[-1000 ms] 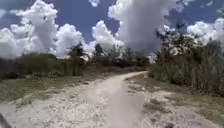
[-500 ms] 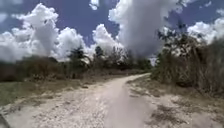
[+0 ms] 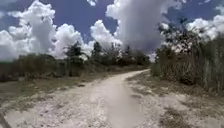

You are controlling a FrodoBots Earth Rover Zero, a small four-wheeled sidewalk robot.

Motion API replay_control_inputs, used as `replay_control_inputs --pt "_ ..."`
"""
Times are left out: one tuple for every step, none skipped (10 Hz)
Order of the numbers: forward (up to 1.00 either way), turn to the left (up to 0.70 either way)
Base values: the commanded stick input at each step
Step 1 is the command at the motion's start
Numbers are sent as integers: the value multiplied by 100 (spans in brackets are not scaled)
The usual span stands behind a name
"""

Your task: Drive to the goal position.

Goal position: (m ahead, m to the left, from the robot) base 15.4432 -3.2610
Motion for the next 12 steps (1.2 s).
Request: replay_control_inputs --pt "50 0" --pt "50 0" --pt "50 0" --pt "50 0" --pt "50 0" --pt "50 0" --pt "50 0" --pt "50 0" --pt "50 0" --pt "50 0" --pt "50 0" --pt "50 0"
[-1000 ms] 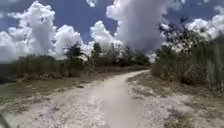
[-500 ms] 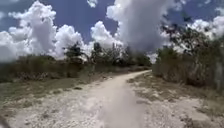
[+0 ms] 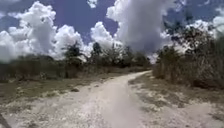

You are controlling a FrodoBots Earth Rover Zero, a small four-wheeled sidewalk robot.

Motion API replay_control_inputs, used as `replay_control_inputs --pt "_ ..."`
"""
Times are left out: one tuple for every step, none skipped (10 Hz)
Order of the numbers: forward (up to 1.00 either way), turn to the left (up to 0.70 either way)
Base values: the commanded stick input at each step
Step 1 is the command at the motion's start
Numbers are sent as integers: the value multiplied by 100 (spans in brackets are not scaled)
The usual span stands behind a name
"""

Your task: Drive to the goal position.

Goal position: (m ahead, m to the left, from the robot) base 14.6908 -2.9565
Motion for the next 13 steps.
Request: replay_control_inputs --pt "50 0" --pt "50 0" --pt "50 0" --pt "50 0" --pt "50 0" --pt "50 0" --pt "50 0" --pt "50 0" --pt "50 0" --pt "50 0" --pt "50 0" --pt "50 0" --pt "50 0"
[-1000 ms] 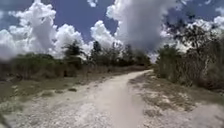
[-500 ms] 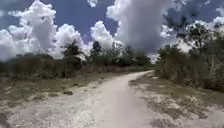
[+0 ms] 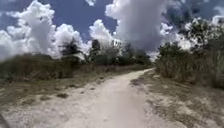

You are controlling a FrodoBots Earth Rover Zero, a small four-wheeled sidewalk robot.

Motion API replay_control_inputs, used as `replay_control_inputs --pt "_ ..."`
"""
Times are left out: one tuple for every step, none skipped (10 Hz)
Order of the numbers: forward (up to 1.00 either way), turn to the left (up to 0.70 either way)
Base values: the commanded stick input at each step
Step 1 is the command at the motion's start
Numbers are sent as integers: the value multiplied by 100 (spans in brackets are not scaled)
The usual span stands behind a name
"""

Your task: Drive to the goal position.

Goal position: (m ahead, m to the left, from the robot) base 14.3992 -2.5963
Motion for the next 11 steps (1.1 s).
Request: replay_control_inputs --pt "50 0" --pt "50 0" --pt "50 0" --pt "50 0" --pt "50 0" --pt "50 0" --pt "50 0" --pt "50 0" --pt "50 0" --pt "50 0" --pt "50 0"
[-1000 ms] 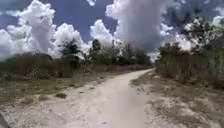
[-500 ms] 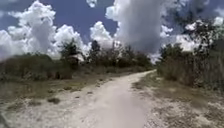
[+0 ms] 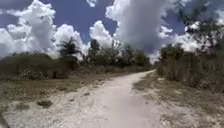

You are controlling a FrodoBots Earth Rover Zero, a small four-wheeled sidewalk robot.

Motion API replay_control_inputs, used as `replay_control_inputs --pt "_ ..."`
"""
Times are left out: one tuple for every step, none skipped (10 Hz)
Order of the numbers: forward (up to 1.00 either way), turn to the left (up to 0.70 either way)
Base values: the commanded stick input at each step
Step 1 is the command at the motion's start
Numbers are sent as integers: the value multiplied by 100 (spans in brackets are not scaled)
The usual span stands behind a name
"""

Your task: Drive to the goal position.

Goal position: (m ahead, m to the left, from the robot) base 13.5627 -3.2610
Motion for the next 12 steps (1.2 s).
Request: replay_control_inputs --pt "50 0" --pt "50 0" --pt "50 0" --pt "50 0" --pt "50 0" --pt "50 0" --pt "50 0" --pt "50 0" --pt "50 0" --pt "50 0" --pt "50 0" --pt "50 0"
